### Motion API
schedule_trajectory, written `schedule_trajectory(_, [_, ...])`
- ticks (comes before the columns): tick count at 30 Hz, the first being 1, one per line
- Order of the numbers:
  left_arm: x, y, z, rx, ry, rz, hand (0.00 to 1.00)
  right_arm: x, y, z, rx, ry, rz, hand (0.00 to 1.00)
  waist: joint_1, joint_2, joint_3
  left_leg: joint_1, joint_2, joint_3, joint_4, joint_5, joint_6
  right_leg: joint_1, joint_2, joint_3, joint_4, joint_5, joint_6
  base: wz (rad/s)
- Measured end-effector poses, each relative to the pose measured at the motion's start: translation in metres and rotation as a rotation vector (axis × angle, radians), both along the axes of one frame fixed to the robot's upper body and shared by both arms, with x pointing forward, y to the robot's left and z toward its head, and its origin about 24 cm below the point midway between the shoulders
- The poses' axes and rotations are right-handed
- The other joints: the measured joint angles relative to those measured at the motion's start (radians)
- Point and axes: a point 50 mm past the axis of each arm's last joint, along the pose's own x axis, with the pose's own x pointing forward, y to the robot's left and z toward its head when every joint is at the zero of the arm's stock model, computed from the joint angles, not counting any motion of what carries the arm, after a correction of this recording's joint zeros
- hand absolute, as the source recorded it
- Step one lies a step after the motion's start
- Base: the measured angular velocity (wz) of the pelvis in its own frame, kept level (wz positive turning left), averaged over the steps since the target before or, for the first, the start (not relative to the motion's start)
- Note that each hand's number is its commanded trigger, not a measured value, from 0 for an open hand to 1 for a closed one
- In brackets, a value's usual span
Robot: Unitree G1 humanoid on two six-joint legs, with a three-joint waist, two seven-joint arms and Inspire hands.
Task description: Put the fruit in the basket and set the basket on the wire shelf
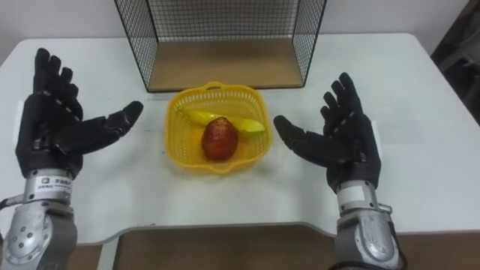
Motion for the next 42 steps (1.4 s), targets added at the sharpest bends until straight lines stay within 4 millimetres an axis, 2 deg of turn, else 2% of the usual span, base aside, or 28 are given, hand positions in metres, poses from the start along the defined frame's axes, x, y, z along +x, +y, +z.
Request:
schedule_trajectory(2, [0.0,-0.005,-0.01,0.0,0.055,-0.047,0.0,0.002,0.004,-0.007,0.0,0.024,0.039,0.0,-0.001,-0.004,0.0022,-0.001,0.0,0.0,0.0,0.0,0.0,-0.002,0.0,0.0,0.0,0.0,-0.001,0.0])
schedule_trajectory(7, [0.0,-0.015,-0.016,-0.022,0.088,-0.106,0.0,0.004,0.008,-0.013,0.008,0.062,0.075,0.0,-0.001,-0.007,0.0025,-0.003,-0.001,0.0,0.0,0.0,0.0,-0.004,-0.001,-0.003,0.001,0.001,0.0,0.0])
schedule_trajectory(11, [0.0,-0.017,-0.017,-0.057,0.086,-0.132,0.0,0.005,0.01,-0.013,0.021,0.055,0.09,0.0,-0.002,-0.016,-0.0023,-0.003,0.001,-0.002,-0.002,0.0,0.0,-0.003,0.0,-0.005,0.0,0.001,0.0,0.0])
schedule_trajectory(18, [-0.002,-0.026,-0.022,-0.096,0.111,-0.2,0.0,0.006,0.015,-0.012,0.051,0.049,0.099,0.0,0.0,-0.025,-0.0059,0.002,0.001,-0.001,-0.004,0.0,0.0,0.0,0.001,0.0,0.0,0.001,0.0,0.0])
schedule_trajectory(24, [-0.006,-0.026,-0.029,-0.152,0.138,-0.212,0.0,0.006,0.016,-0.014,0.054,0.055,0.105,0.0,0.001,-0.027,-0.0049,0.003,0.001,-0.001,-0.003,0.0,0.0,0.001,0.001,-0.001,0.0,0.001,-0.001,0.0])
schedule_trajectory(28, [-0.01,-0.027,-0.039,-0.165,0.183,-0.234,0.0,0.005,0.019,-0.023,0.058,0.098,0.115,0.0,0.001,-0.035,0.0006,0.0,0.002,-0.001,-0.002,0.0,0.0,-0.002,0.002,-0.002,0.001,0.002,-0.002,0.0])
schedule_trajectory(39, [-0.011,-0.03,-0.04,-0.208,0.177,-0.27,0.0,0.004,0.031,-0.027,0.056,0.122,0.162,0.0,0.002,-0.037,0.0022,-0.001,0.003,0.0,-0.002,0.0,0.0,-0.002,0.001,-0.003,0.0,0.002,-0.002,0.0])
schedule_trajectory(42, [-0.011,-0.035,-0.042,-0.214,0.183,-0.289,0.0,0.004,0.032,-0.035,0.056,0.154,0.163,0.0,0.002,-0.036,0.0028,-0.003,0.002,-0.001,-0.001,0.0,0.0,-0.003,0.001,-0.006,0.0,0.002,-0.002,0.0])
